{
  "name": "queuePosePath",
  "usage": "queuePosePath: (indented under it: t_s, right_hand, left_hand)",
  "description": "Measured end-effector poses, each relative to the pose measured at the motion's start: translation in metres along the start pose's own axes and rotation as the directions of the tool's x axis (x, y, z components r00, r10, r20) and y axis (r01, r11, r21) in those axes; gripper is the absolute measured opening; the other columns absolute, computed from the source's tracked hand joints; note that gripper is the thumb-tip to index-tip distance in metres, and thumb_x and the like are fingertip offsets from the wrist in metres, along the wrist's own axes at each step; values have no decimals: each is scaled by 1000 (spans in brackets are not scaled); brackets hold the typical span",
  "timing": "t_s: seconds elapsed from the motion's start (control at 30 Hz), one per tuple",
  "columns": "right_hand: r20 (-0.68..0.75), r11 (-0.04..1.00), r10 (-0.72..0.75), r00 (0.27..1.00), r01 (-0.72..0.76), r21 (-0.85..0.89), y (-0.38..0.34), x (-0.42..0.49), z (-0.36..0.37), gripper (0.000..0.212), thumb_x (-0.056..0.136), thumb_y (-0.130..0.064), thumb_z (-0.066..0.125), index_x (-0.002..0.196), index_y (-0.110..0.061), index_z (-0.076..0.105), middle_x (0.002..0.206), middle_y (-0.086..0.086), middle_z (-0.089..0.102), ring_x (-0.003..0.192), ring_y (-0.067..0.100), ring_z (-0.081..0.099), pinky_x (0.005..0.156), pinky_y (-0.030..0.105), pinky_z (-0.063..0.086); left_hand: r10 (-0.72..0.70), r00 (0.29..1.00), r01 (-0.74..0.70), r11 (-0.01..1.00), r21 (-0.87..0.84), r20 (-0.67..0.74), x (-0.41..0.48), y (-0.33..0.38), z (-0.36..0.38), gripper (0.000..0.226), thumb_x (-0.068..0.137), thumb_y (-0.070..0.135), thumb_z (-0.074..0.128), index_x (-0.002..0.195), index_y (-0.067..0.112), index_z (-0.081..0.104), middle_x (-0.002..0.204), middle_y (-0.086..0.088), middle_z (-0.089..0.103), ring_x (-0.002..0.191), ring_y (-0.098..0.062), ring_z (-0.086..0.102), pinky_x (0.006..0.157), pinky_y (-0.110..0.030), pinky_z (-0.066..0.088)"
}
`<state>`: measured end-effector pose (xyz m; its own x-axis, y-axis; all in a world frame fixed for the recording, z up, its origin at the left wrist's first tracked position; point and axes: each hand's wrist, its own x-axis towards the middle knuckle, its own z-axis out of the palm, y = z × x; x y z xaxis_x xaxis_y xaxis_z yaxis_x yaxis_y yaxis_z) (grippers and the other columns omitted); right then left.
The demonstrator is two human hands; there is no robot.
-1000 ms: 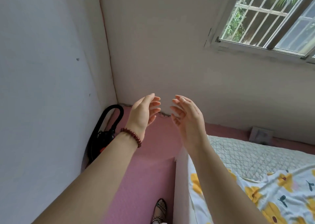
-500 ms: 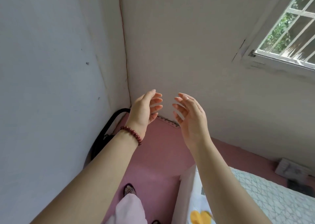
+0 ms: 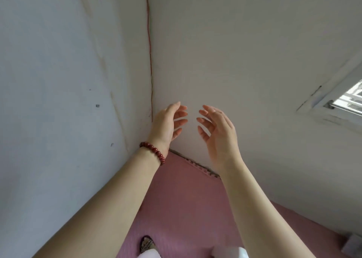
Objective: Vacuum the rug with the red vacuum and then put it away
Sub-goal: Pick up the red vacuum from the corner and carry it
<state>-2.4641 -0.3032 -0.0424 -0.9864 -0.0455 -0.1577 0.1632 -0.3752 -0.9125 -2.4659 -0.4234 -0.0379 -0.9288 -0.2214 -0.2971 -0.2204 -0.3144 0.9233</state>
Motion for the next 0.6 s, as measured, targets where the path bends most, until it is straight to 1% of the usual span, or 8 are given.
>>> queuePosePath:
  t_s: [0.2,0.3,0.37,0.53,0.6]
  right_hand:
    - [45,1000,18,999,-17,-19,0,62,19,23,76,-34,60,93,-23,69,96,-7,68,92,10,62,84,28,46]
    - [72,999,43,996,-42,-26,1,91,27,14,88,-27,59,95,-20,68,96,-6,68,93,11,61,85,29,45]
    - [104,998,61,993,-57,-38,1,111,32,14,93,-23,55,97,-19,68,96,-6,68,93,11,61,88,31,45]
    - [244,990,133,961,-115,-85,4,165,51,15,94,-21,52,95,-19,67,92,-7,67,93,11,61,91,32,44]
    - [326,982,178,928,-147,-118,3,189,60,15,93,-24,53,95,-20,67,93,-6,66,93,11,61,89,31,44]
  left_hand:
    - [8,999,-8,1000,-13,-51,60,18,-6,28,94,36,46,74,26,62,78,11,63,72,-6,60,69,-26,40]
    - [7,996,-9,1000,-13,-90,83,22,-9,27,93,37,47,75,26,62,80,10,65,73,-8,60,68,-25,40]
    - [10,992,-13,1000,-23,-129,99,26,-10,26,93,37,47,76,25,62,81,9,65,75,-9,60,69,-25,40]
    - [43,965,-59,997,-52,-260,134,36,-12,26,95,33,46,77,23,62,79,6,62,76,-12,58,65,-26,39]
    - [42,935,-76,994,-82,-353,147,41,-12,27,95,32,46,75,23,62,77,6,62,75,-12,58,65,-26,40]
